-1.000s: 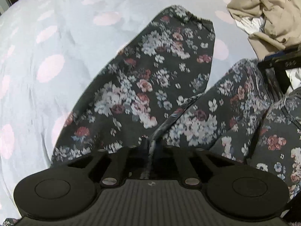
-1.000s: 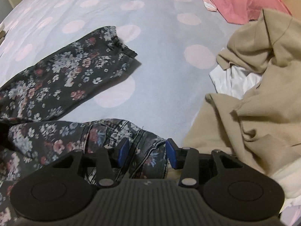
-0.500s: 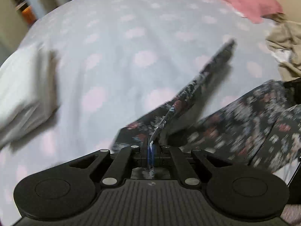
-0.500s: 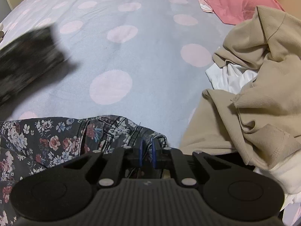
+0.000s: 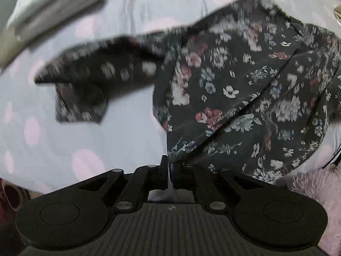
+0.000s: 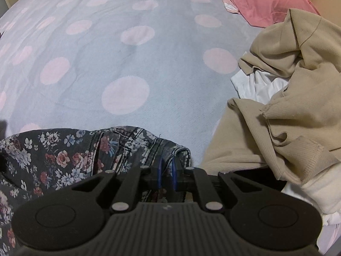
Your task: Fold clothes
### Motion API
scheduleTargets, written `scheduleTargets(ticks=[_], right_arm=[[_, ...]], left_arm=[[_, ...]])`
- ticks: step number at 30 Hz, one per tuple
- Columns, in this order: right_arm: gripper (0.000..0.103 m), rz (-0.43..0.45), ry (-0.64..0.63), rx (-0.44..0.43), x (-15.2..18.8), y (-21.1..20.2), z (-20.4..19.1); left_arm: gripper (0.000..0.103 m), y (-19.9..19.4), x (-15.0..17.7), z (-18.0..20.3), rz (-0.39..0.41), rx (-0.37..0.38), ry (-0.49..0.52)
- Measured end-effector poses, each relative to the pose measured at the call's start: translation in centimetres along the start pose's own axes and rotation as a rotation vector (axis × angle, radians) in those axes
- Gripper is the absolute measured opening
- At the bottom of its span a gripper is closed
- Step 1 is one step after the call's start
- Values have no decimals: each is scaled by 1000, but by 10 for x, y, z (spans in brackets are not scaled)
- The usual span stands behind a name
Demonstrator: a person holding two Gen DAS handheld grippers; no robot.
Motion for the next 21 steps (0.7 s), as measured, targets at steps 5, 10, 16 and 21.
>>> scheduleTargets(ticks=[5,10,16,21], right_arm=[[11,2,-14,10,3,-1,-1],[12,-9,0,17,4,0,2],[12,-10,-9,21,4,2,1],[12,-8,-11,14,3,4,1]], left_arm=[[30,-9,-2,16,43,28,51],[46,-28,-25,46,140,54,146],[46,-24,-74,99,249,132,226],[49,-1,-111,153,328,197,289]])
Point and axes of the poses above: each gripper's, at about its wrist camera, not at the fingertips, and y roughly the way its jaws point, z to its right, x to its underside, the point moved 6 cm from there along y, roughly the way its jaws point, and after that the axes turned 12 degrees about x, right-handed, at the moved point
